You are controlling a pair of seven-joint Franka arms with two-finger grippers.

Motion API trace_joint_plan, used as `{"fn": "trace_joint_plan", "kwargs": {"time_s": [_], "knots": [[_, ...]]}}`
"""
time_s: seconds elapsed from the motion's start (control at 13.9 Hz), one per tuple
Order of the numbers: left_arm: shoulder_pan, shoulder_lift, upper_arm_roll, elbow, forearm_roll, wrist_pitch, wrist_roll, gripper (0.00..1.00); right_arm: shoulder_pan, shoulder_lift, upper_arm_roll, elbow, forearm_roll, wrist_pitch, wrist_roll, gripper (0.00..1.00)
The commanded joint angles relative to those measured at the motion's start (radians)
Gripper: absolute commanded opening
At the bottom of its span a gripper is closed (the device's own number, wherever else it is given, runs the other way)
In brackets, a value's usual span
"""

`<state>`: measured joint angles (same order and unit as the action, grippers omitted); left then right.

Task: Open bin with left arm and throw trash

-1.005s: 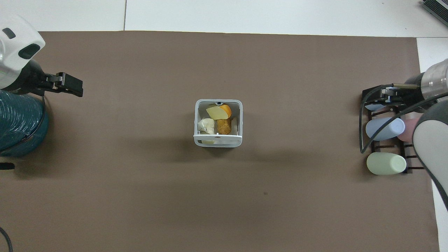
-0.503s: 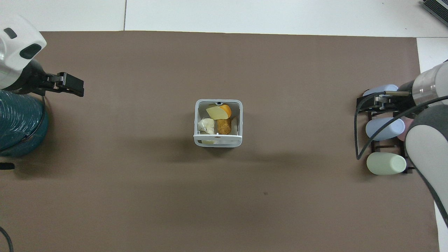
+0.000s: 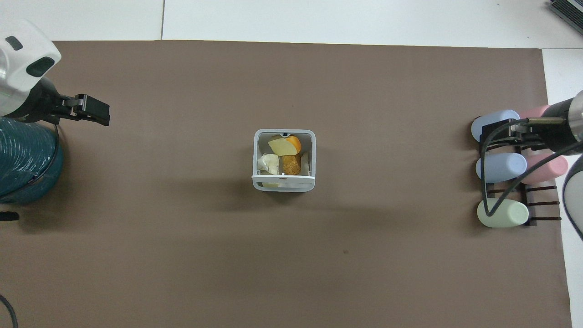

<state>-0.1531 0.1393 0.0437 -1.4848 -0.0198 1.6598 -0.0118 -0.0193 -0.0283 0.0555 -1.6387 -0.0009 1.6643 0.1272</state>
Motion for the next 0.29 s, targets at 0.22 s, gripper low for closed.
{"fn": "trace_joint_plan", "kwargs": {"time_s": [0.22], "knots": [[-0.011, -0.033, 0.008, -0.043, -0.002, 0.043, 0.000, 1.00, -0.014, 0.001, 0.004, 0.011, -0.011, -0.055, -0.017, 1.00]]}}
